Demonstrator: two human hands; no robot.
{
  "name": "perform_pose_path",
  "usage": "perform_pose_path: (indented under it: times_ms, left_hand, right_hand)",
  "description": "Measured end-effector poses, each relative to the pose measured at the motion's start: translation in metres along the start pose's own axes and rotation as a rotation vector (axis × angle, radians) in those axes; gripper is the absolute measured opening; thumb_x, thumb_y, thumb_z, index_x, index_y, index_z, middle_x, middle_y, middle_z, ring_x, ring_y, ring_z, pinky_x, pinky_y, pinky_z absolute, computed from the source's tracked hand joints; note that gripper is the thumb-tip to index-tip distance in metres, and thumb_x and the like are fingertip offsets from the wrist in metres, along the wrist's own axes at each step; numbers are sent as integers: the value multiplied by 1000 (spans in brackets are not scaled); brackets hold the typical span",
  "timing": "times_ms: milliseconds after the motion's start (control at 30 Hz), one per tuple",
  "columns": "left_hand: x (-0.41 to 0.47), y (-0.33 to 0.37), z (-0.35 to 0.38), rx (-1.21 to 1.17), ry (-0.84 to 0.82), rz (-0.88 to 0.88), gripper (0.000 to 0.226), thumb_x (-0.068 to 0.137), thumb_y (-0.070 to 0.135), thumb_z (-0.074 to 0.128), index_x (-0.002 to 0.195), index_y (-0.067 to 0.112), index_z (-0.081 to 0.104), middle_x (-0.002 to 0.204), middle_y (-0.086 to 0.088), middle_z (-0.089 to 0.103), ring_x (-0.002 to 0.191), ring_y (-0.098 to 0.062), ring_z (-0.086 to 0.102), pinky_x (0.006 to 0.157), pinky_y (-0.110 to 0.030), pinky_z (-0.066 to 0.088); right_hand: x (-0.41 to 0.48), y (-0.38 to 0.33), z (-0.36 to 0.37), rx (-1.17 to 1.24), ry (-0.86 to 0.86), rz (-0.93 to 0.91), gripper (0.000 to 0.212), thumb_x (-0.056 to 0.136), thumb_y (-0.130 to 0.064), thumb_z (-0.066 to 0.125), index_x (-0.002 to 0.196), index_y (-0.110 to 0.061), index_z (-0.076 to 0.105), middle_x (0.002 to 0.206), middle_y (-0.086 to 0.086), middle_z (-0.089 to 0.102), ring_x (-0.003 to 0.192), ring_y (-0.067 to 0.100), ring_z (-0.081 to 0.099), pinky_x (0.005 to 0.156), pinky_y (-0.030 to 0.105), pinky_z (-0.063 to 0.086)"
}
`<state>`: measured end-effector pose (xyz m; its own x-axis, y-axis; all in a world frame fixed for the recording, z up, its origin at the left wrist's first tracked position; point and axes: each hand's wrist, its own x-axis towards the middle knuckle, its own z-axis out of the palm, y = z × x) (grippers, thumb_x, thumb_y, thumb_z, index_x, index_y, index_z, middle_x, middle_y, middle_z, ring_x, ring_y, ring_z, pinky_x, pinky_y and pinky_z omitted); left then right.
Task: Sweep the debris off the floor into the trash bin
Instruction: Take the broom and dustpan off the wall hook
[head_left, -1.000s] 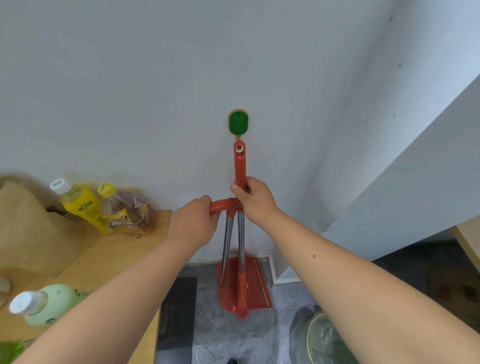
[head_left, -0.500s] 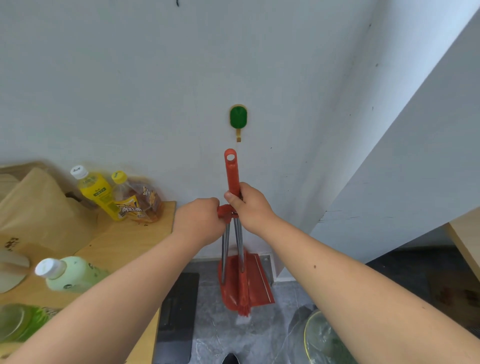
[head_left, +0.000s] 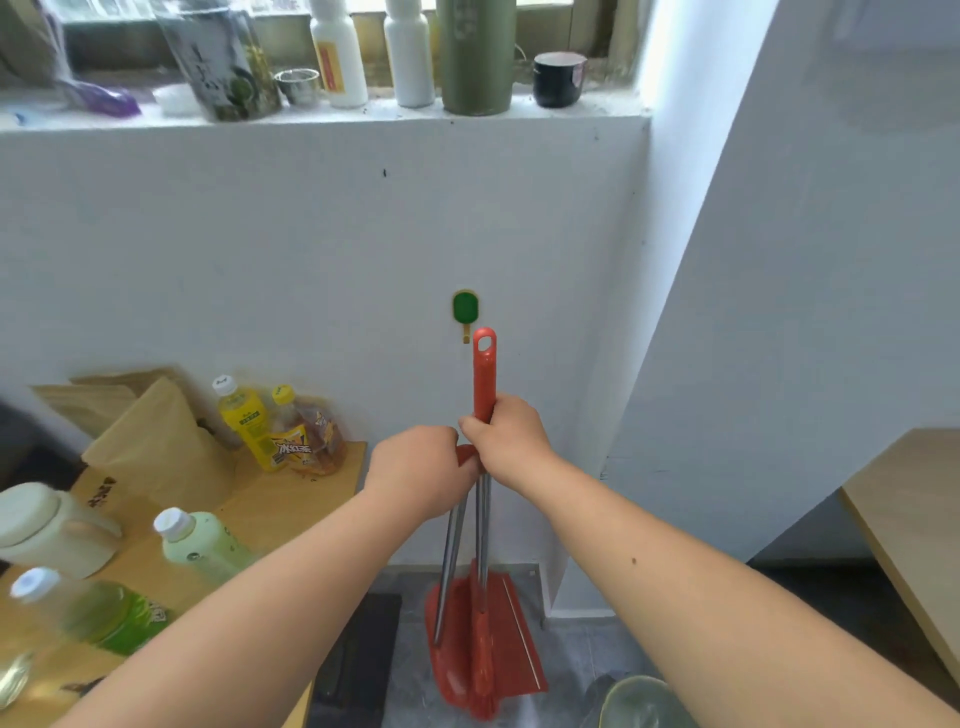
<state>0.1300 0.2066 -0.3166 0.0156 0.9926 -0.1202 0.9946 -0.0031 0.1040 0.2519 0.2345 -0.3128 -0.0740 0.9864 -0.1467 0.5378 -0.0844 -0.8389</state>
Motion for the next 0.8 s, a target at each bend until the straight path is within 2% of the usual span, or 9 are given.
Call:
perform_pose_path:
  times_ms: [200, 367, 533, 667, 800]
  left_hand:
    - [-29, 22, -56, 40, 65, -44, 45, 90, 59, 40, 77, 20, 59, 73, 2, 61, 69, -23, 61, 57, -32, 42]
    - [-51, 37, -94, 66, 101, -86, 41, 91, 55, 44, 83, 21, 66, 78, 2, 63, 72, -22, 63, 59, -31, 45]
    - [-74, 43, -119, 82, 135, -148, 35, 92, 51, 48, 85, 20, 64, 83, 1, 65, 76, -23, 64, 59, -31, 45]
    - [-99, 39, -122, 54, 195, -207, 64, 88, 77, 36, 76, 21, 65, 76, 1, 66, 67, -21, 63, 61, -31, 52]
    - [-117, 32, -121, 60, 210, -232, 67, 89, 77, 35, 73, 20, 65, 71, 1, 64, 64, -20, 63, 57, -29, 51]
  right_hand:
    - [-29, -46, -39, -11, 55, -63, 26, 86, -16, 52, 63, -18, 40, 62, -1, 47, 56, 20, 45, 50, 30, 34]
    - [-48, -79, -61, 15, 105, -105, 16, 85, -17, 52, 69, -15, 50, 68, 2, 54, 63, 24, 51, 55, 30, 39]
    - [-66, -101, -68, -2, 147, -154, 14, 85, -19, 53, 71, -16, 48, 70, 3, 56, 67, 29, 58, 58, 30, 42]
    - [-69, -104, -82, 16, 174, -103, 12, 89, -22, 54, 80, -14, 57, 76, 5, 61, 66, 27, 59, 54, 28, 39]
    - [-78, -108, -84, -31, 155, -146, 16, 87, -20, 54, 72, -19, 51, 70, 2, 57, 61, 23, 55, 49, 27, 34]
